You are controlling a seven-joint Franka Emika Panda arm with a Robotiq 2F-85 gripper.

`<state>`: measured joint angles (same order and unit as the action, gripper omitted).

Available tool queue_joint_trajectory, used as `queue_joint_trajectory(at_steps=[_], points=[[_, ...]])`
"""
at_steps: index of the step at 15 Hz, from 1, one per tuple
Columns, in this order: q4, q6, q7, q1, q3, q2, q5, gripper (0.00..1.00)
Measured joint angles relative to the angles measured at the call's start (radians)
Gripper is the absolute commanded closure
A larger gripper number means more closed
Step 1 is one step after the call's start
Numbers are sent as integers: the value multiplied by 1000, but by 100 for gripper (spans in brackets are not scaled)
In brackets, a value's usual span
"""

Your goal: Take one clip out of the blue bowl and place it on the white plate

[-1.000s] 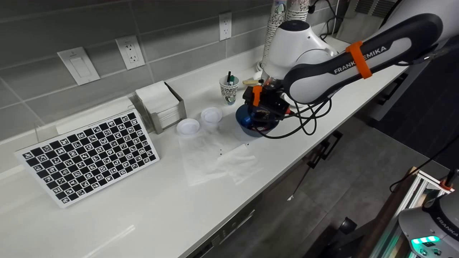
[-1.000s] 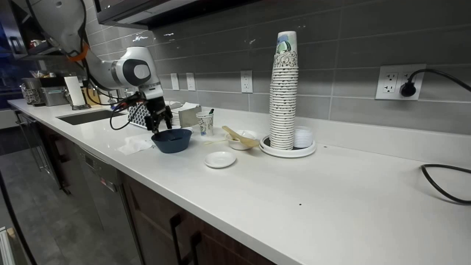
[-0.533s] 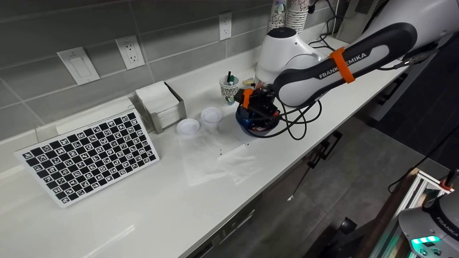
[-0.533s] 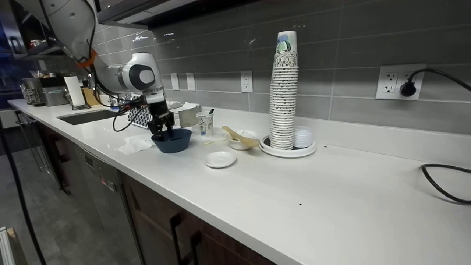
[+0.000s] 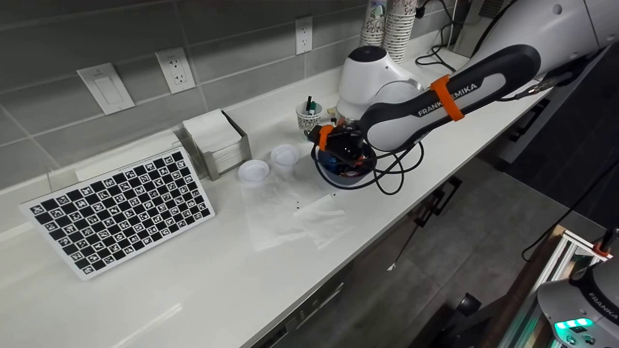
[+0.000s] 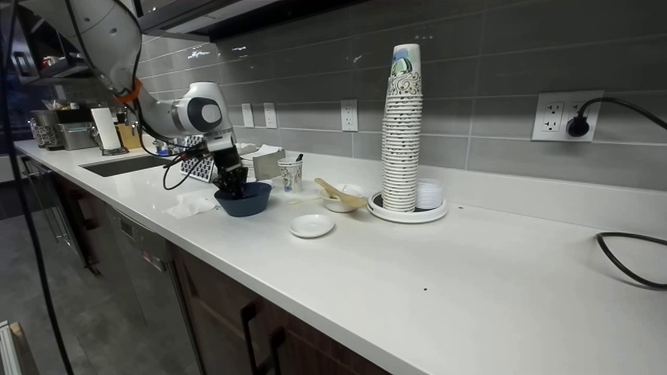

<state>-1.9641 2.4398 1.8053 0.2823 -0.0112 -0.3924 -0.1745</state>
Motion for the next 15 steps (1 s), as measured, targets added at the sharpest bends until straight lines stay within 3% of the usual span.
queue_joint_trajectory(at_steps=[2, 3, 6, 11, 12, 15], points=[[13, 0, 25, 12, 10, -15, -16, 57], [18, 0, 36, 17, 15, -22, -23, 45], [30, 0, 48, 25, 21, -33, -27, 42], [43, 0, 51, 25, 25, -32, -27, 67], [44, -1, 51, 25, 28, -32, -27, 78], [44, -16, 53, 25, 34, -37, -27, 83]])
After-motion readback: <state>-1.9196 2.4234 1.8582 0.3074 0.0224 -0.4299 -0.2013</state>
